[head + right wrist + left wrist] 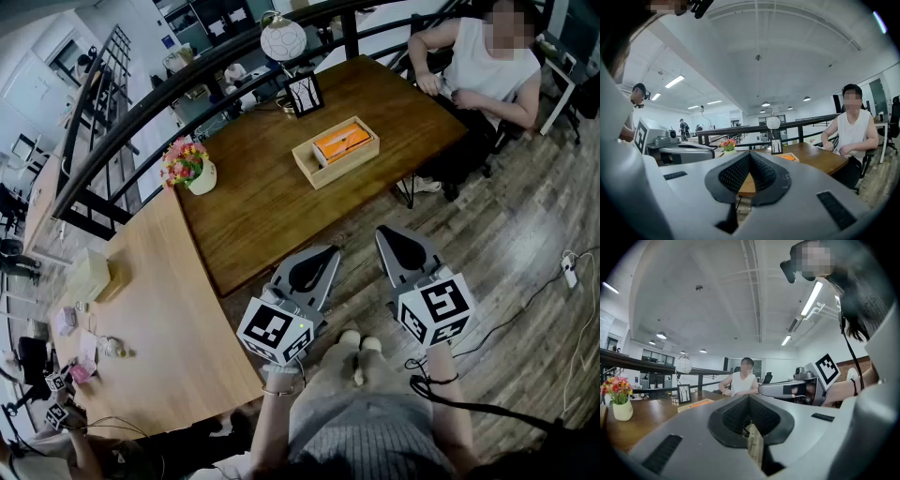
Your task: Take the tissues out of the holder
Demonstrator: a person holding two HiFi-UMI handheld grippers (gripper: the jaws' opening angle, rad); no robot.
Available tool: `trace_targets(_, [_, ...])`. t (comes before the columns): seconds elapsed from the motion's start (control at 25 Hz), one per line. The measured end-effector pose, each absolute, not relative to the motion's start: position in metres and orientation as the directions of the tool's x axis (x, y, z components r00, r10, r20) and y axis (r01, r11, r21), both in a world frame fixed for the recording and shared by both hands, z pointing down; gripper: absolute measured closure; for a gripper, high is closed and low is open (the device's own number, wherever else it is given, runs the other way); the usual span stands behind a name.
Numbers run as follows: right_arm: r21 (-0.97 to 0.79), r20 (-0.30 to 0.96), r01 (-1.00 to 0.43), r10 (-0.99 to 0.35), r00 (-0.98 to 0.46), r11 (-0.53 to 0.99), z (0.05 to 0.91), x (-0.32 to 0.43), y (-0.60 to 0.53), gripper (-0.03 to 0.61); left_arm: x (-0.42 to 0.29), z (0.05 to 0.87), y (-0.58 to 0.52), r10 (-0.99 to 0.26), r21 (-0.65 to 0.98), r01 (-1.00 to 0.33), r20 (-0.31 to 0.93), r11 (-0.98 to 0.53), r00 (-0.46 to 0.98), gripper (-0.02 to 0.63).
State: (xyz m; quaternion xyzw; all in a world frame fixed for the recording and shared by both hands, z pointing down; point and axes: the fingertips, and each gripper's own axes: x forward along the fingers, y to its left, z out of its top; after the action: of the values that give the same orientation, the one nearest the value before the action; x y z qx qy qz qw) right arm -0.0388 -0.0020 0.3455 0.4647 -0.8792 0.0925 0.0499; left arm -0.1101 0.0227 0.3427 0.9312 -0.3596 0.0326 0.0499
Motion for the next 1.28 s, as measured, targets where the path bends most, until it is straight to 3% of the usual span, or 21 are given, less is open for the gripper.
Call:
trace_targets(0.68, [-0.107,0.148,-0.826,-0.813,-0.563,0.553,0.338,-0.03,0.01,0.566,-0.101,0.337,0.035,-0.665,0.048,-0.67,0.083,-0.741,0.742,0.606])
trace_targets(0.96, [-0.205,0.093,-0.762,-0.763,-0.64,0.615,0.338,-0.044,0.009,0.566,-0.099,0.33,0.051,-0.699,0.013,-0.703,0.095,-0.711,0.708,0.606])
trace_targets(1.28, [-0.211,0.134,-0.707,-0.697,-0.705,0.675,0.355,-0.055,-0.004,0.566,-0.111,0.342,0.029,-0.749,0.036,-0.756,0.115,-0.653,0.652,0.606])
